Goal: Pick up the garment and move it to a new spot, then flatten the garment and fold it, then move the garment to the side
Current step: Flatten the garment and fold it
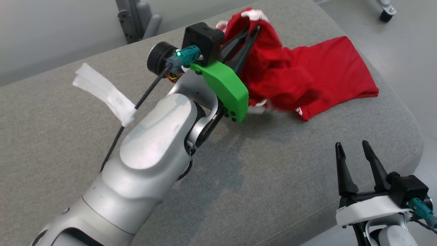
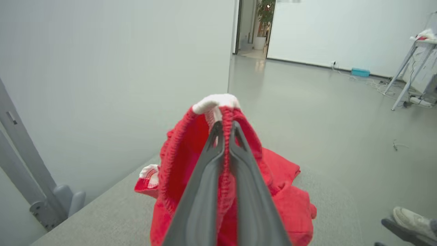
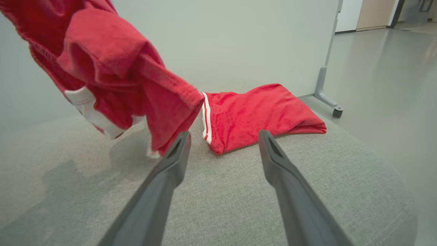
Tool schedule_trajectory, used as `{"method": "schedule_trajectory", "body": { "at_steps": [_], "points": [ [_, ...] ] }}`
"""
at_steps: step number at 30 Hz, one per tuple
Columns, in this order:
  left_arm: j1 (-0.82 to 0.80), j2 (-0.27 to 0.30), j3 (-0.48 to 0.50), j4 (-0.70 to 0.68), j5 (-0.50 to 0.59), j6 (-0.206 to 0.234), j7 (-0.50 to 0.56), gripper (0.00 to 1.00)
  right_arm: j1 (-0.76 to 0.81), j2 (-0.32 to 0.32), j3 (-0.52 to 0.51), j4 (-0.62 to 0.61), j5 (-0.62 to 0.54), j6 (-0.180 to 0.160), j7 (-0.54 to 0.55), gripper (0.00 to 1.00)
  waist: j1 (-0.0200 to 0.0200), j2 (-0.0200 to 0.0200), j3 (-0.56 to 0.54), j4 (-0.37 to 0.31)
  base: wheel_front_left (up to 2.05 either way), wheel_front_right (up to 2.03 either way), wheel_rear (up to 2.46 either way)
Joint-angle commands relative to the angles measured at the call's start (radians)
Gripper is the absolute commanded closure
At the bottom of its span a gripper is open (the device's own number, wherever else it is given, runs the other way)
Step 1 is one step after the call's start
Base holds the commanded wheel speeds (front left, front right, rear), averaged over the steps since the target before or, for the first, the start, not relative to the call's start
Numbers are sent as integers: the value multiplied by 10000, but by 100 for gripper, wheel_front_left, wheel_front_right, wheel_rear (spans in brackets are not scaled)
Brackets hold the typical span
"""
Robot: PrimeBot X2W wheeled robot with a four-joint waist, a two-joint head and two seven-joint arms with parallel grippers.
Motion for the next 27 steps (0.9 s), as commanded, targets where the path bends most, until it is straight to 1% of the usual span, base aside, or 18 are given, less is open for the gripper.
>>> {"method": "schedule_trajectory", "body": {
  "at_steps": [1,3,6,10,14,17,23,27],
  "points": [
    [-121,66,88,-68,-56,108,-81,100,91,-8,-37,-21,-58,-9,-30,0,0,0,-77,228,0,0,0],
    [-78,125,218,-287,-210,112,-153,100,108,-10,-94,-49,-80,-9,-28,0,0,0,-93,376,0,0,0],
    [687,528,366,-498,-461,28,-225,100,178,-10,-177,-62,-97,-9,-28,0,0,0,-144,610,0,0,0],
    [2150,1256,442,-426,-867,-9,-430,100,269,-8,-274,-68,-124,-9,-28,0,0,0,-171,950,0,0,0],
    [3663,2029,507,-165,-1054,-159,-946,100,394,-14,-388,-79,-179,-9,-30,0,0,0,-195,1322,0,0,0],
    [4527,2502,653,30,-1290,-240,-1280,100,414,-11,-448,-100,-290,-9,-28,0,0,0,-180,1671,0,0,0],
    [5586,3344,909,183,-1591,-395,-1609,100,469,-13,-583,-77,-503,-11,-30,0,0,0,-253,2335,0,0,0],
    [6077,3744,1059,97,-1764,-377,-1650,100,536,-13,-556,-17,-594,-9,-30,0,0,0,-387,2734,0,0,0]
  ]
}}
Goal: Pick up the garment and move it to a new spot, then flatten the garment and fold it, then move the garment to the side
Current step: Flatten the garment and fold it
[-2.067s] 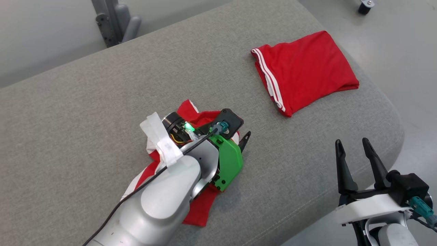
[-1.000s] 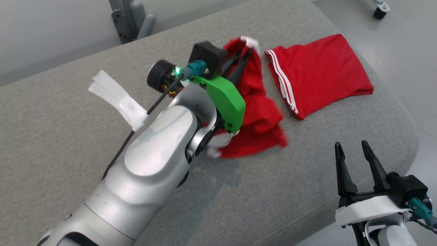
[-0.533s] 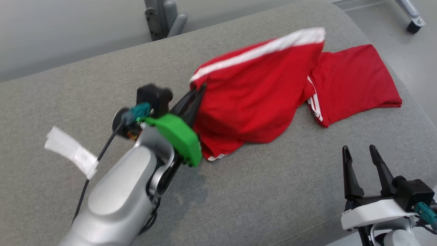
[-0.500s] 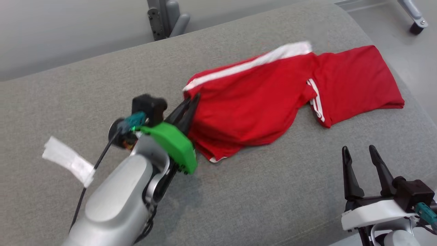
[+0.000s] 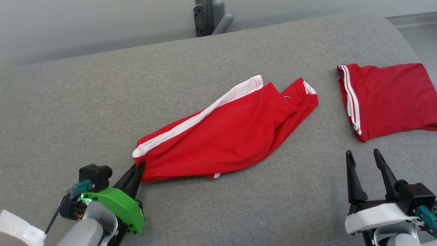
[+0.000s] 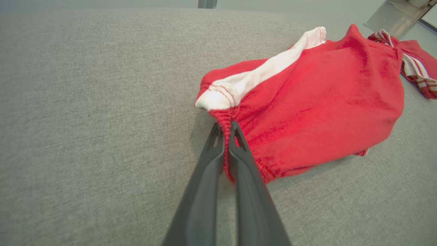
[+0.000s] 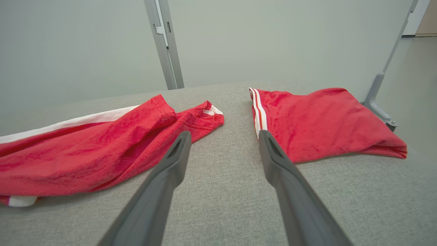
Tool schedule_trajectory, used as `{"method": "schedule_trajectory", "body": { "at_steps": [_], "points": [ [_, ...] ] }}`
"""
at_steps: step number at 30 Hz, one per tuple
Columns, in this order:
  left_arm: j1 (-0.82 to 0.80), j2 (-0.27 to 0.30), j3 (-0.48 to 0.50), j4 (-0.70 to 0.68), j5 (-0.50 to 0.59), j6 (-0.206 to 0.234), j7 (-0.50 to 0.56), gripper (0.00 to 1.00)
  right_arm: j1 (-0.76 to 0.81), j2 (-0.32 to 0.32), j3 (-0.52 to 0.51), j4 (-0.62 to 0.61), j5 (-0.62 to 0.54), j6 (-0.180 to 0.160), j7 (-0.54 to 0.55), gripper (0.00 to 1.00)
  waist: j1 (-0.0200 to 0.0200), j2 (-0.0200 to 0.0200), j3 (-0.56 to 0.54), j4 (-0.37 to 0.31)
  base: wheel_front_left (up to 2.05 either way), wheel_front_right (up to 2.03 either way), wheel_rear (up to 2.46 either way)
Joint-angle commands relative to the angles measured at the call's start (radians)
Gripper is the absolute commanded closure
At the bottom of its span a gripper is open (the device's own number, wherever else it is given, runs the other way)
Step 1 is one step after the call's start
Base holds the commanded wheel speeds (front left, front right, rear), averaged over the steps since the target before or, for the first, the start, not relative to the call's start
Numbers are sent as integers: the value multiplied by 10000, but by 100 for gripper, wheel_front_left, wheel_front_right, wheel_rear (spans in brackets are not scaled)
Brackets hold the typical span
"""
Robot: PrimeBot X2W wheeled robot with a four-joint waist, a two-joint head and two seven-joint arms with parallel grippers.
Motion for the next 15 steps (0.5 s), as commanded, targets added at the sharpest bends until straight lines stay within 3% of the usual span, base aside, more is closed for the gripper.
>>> {"method": "schedule_trajectory", "body": {
  "at_steps": [1,8,9,11,15],
  "points": [
    [282,147,35,-93,-60,-25,-24,100,147,-21,0,28,-52,-11,-30,0,0,0,-173,413,0,0,0],
    [1352,329,368,-509,-636,204,-296,100,276,-20,66,119,-65,-11,-30,0,0,0,-463,796,0,0,0],
    [1477,297,400,-544,-694,240,-389,77,296,-18,89,123,-79,-11,-30,0,0,0,-483,830,0,0,0],
    [1722,113,520,-652,-931,258,-580,0,360,-21,84,137,-90,-13,-28,0,0,0,-545,892,0,0,0],
    [2225,-120,889,-930,-1165,341,-1012,0,436,-20,102,170,-147,-13,-28,0,0,0,-801,886,0,0,0]
  ]
}}
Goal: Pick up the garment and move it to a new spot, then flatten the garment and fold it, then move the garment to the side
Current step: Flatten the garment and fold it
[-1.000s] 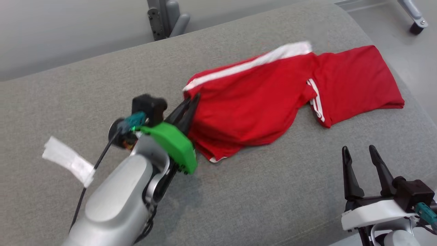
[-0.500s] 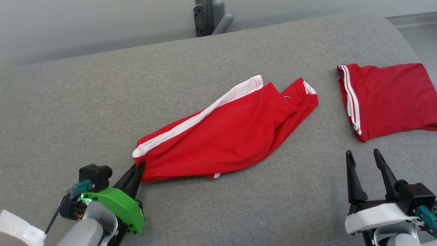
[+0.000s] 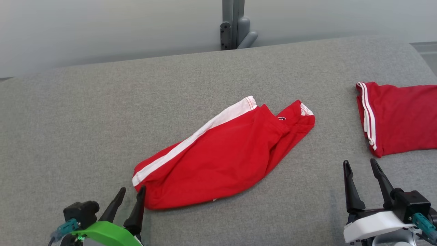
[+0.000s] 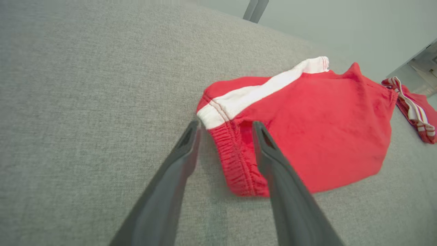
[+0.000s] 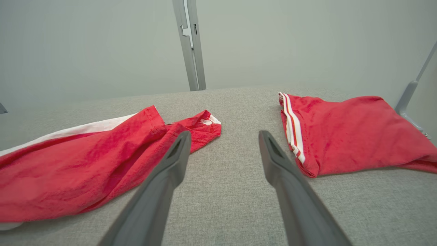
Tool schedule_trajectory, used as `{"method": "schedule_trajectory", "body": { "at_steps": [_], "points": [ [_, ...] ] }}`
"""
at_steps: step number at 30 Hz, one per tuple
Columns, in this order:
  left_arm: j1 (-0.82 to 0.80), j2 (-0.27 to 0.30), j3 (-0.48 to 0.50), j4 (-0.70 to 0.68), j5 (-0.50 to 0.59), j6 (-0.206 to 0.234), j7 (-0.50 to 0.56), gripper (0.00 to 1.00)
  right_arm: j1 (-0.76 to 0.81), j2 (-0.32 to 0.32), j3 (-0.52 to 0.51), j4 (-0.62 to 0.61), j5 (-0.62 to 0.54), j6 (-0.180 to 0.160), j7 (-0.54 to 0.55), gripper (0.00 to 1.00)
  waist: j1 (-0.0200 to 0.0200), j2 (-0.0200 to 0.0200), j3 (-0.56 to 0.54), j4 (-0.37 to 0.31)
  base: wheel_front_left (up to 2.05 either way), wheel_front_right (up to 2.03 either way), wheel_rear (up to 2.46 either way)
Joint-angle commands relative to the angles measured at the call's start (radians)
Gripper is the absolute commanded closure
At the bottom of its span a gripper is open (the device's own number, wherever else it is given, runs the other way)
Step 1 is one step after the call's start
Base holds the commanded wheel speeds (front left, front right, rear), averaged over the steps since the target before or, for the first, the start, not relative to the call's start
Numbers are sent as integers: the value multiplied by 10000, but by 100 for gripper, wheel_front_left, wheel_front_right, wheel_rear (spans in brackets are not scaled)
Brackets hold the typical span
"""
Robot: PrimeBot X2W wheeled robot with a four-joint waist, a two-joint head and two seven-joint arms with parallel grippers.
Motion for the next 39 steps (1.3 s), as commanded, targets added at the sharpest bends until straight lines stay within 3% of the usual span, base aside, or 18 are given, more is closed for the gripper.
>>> {"method": "schedule_trajectory", "body": {
  "at_steps": [1,5,9,12,16,25,31,39],
  "points": [
    [318,-50,215,-117,-5,111,-168,0,148,-26,-51,-25,-62,-11,-30,0,0,0,-220,2,0,0,0],
    [980,-140,1286,-718,664,679,-393,0,301,-26,-169,-260,-294,-13,-30,0,0,0,-562,-91,0,0,0],
    [1984,-573,2790,-1614,2281,1159,-372,0,411,-30,-409,-582,-626,-13,-30,0,0,0,-838,-198,0,0,0],
    [2554,-1035,3710,-2216,3497,1277,-370,0,512,-22,-604,-778,-939,-11,-28,0,0,0,-959,-239,0,0,0],
    [3059,-1702,4567,-2664,4899,969,-371,0,572,-23,-788,-829,-992,-13,-30,0,0,0,-1022,-213,0,0,0],
    [3147,-2794,5721,-2014,6569,-785,-372,0,417,-23,-296,-471,-1202,-13,-30,0,0,0,-1011,-118,0,0,0],
    [2909,-3153,6205,-1841,6947,-1147,-373,0,138,-23,10,-380,-1189,-11,-28,0,0,0,-986,15,0,0,0],
    [2704,-3343,6351,-1771,7195,-1260,-373,0,8,-22,34,-299,-1222,-13,-30,0,0,0,-987,304,0,0,0]
  ]
}}
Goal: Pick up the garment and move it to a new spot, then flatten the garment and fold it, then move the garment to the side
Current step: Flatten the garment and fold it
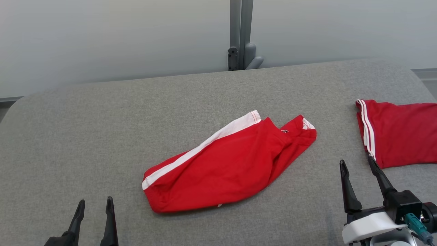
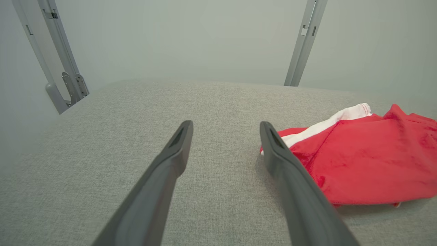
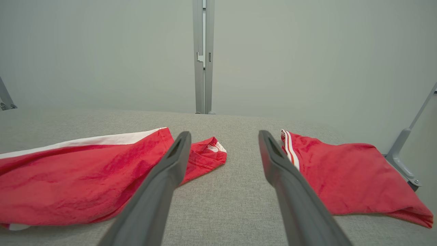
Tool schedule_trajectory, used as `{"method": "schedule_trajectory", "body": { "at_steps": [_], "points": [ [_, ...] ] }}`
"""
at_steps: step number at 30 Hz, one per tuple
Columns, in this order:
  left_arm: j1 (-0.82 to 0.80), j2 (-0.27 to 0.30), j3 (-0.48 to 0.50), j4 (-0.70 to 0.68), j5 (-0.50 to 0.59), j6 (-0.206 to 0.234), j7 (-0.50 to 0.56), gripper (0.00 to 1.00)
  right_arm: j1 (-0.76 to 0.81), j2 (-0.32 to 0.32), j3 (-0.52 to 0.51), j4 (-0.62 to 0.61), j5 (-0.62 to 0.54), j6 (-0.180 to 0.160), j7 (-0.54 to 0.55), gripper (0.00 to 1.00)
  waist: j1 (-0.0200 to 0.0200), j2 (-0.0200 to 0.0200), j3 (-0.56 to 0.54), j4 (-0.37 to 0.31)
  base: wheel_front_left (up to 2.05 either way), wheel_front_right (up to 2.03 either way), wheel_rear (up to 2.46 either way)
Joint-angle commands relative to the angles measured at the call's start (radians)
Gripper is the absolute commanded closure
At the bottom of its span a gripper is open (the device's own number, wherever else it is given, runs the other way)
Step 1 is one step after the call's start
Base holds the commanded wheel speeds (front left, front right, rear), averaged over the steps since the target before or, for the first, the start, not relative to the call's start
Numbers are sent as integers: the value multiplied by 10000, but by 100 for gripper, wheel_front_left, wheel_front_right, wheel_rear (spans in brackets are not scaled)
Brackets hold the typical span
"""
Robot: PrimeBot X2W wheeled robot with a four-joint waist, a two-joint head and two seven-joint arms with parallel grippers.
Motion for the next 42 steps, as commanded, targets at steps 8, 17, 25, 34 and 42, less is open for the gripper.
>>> {"method": "schedule_trajectory", "body": {
  "at_steps": [8,17,25,34,42],
  "points": [
    [-151,-14,-106,43,-12,-32,-2,0,20,-22,0,84,46,-11,-28,0,0,0,-53,226,0,0,0],
    [-83,17,-154,25,-43,-34,-2,0,-10,-22,13,45,95,-9,-28,0,0,0,-92,261,0,0,0],
    [-20,21,-174,6,-30,-35,-2,0,-16,-22,-20,84,75,-11,-28,0,0,0,-108,295,0,0,0],
    [-239,87,-226,245,-91,-35,0,0,-522,-23,56,190,771,-9,-26,0,0,0,9,473,0,0,0],
    [-1824,25,-988,641,-1159,-35,2552,0,-3661,-977,1327,1992,2279,-8,3128,0,0,0,931,1077,0,0,0]
  ]
}}
